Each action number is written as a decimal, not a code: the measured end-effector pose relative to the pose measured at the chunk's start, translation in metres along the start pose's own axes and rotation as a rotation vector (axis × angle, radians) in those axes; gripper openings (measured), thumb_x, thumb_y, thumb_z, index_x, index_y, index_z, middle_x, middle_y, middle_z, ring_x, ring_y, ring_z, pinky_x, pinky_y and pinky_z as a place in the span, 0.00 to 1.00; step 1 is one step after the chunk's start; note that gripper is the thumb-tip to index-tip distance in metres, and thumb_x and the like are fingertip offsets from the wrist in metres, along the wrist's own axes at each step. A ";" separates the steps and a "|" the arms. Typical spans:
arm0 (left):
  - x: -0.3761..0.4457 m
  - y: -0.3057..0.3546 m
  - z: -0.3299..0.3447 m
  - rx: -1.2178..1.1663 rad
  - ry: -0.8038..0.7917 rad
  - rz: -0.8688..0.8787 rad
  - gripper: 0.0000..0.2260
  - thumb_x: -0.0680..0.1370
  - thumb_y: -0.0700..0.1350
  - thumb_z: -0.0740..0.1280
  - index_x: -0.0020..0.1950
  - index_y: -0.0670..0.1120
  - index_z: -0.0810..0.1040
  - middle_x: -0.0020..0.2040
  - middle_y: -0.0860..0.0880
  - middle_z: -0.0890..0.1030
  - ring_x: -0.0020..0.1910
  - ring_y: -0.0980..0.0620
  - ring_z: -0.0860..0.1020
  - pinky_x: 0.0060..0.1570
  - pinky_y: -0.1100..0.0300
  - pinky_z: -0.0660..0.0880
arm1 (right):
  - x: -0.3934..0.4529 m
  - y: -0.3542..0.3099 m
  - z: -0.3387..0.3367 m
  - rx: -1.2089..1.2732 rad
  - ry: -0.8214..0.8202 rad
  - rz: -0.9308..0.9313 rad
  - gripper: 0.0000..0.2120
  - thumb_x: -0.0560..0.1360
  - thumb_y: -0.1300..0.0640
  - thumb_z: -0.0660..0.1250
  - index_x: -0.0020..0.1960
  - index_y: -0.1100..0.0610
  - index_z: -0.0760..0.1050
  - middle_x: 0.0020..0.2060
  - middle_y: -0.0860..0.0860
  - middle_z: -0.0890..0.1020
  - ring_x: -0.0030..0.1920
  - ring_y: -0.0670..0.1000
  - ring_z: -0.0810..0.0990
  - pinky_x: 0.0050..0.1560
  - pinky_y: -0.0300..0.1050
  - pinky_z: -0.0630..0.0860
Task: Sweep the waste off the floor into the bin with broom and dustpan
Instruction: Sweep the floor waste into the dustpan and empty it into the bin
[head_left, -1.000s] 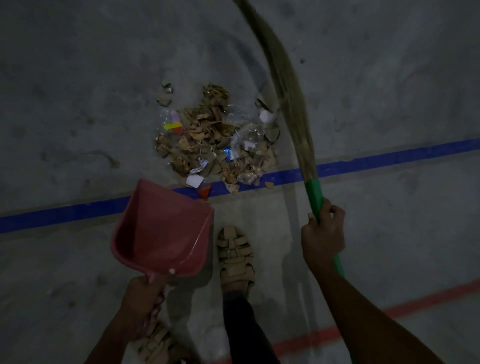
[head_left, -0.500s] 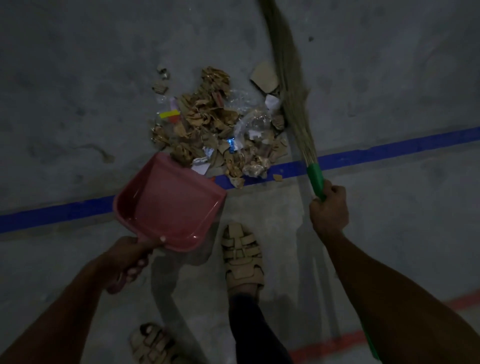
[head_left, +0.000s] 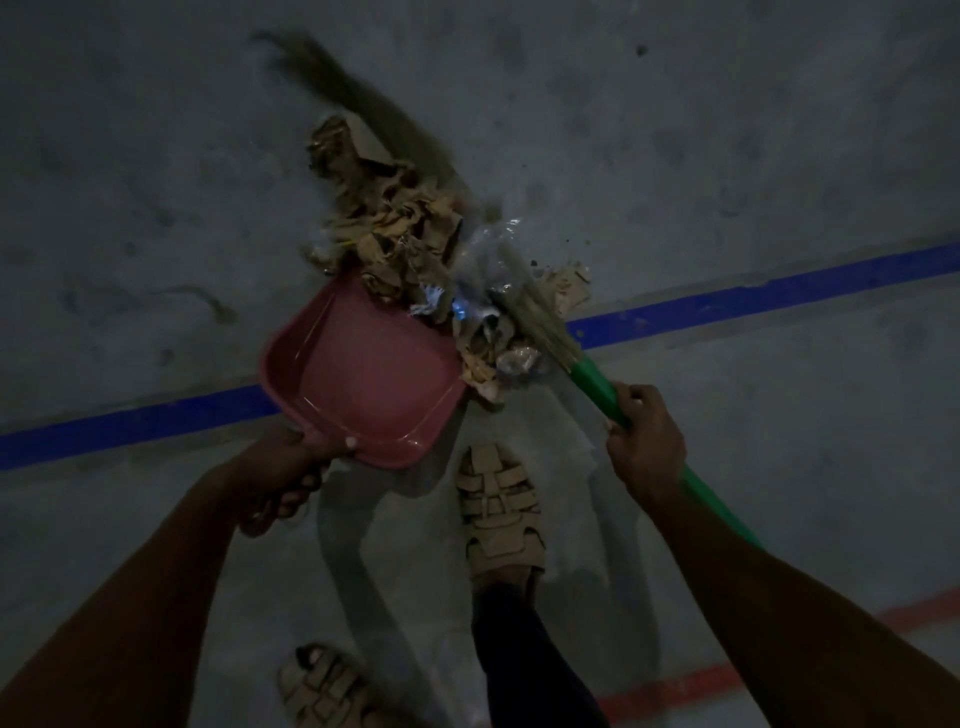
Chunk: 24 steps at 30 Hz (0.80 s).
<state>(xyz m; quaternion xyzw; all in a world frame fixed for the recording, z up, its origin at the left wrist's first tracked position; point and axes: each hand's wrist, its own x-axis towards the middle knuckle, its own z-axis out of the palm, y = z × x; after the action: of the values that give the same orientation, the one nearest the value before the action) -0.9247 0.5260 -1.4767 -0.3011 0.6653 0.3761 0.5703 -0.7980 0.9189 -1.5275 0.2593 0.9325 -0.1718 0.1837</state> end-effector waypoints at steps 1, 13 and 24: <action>0.003 -0.001 0.005 -0.025 0.001 0.010 0.17 0.78 0.53 0.73 0.41 0.43 0.70 0.25 0.48 0.64 0.21 0.53 0.60 0.25 0.65 0.58 | -0.007 0.001 0.005 0.000 -0.008 -0.019 0.25 0.72 0.60 0.72 0.68 0.54 0.74 0.60 0.53 0.75 0.49 0.58 0.79 0.42 0.48 0.78; 0.004 -0.026 0.032 -0.158 0.046 0.134 0.19 0.76 0.54 0.73 0.36 0.42 0.73 0.24 0.47 0.66 0.21 0.52 0.62 0.24 0.64 0.60 | -0.087 0.006 0.033 0.087 -0.049 -0.111 0.25 0.68 0.64 0.76 0.64 0.57 0.77 0.59 0.51 0.76 0.46 0.55 0.79 0.40 0.40 0.70; -0.113 0.003 0.030 -0.311 0.100 0.332 0.19 0.79 0.54 0.71 0.36 0.44 0.70 0.26 0.47 0.66 0.20 0.52 0.62 0.25 0.63 0.61 | -0.119 -0.052 -0.076 0.171 0.132 -0.157 0.21 0.68 0.61 0.71 0.61 0.57 0.80 0.57 0.51 0.78 0.43 0.52 0.79 0.38 0.40 0.71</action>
<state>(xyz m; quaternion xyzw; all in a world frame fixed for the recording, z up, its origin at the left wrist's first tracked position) -0.8921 0.5494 -1.3670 -0.2901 0.6673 0.5474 0.4136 -0.7506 0.8590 -1.3978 0.2110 0.9419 -0.2471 0.0855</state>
